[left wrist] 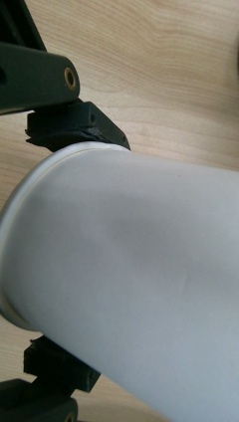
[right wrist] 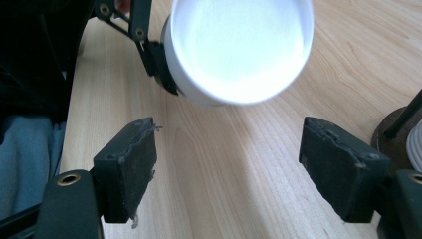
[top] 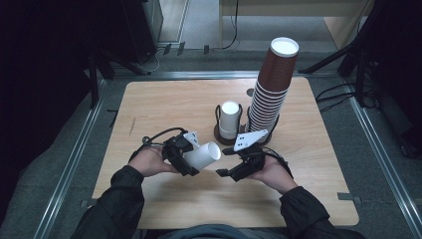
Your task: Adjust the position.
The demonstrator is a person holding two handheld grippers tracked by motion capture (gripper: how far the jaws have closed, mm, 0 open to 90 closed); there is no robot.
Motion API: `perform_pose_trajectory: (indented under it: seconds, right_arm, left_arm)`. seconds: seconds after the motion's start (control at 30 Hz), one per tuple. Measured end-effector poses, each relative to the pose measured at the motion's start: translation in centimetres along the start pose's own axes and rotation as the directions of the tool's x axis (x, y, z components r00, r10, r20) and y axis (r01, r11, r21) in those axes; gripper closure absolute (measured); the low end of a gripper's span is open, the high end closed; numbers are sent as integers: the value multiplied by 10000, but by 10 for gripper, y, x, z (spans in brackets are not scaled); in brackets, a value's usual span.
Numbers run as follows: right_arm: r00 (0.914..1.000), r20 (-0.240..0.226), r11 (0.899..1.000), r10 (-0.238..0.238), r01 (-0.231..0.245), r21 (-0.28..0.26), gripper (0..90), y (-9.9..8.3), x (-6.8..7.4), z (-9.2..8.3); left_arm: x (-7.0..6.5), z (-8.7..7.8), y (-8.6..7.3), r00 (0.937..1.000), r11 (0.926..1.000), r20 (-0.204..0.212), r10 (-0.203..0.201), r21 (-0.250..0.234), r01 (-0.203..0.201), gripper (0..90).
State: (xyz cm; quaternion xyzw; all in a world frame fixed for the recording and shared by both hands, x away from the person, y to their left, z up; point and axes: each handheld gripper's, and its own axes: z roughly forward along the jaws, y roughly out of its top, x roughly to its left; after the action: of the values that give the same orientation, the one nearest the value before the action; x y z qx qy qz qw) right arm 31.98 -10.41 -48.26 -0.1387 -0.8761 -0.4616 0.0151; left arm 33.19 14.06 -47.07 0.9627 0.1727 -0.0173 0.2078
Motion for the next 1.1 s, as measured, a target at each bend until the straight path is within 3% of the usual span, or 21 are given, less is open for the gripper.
perform_pose_trajectory:
  seconds: [0.43,0.67,0.77,0.9,1.1]
  right_arm:
    - [9995,15,9995,-321,321,41,224,10,5,0]
    - [9988,-243,9985,-429,436,317,247,15,9,9]
    - [9971,-403,9971,-642,657,381,329,15,11,9]
    - [9953,-421,9950,-868,887,463,340,17,13,7]
    - [9957,-479,9956,-793,815,454,340,18,13,4]
  left_arm:
    - [-9,11,8,9980,9981,426,457,404,-474,243]
    - [-14,16,13,9950,9955,659,748,529,-784,243]
    - [-16,17,13,9943,9947,618,868,507,-899,243]
    - [-17,18,13,9938,9942,582,946,451,-973,241]
    - [-17,16,12,9933,9951,652,959,158,-971,206]
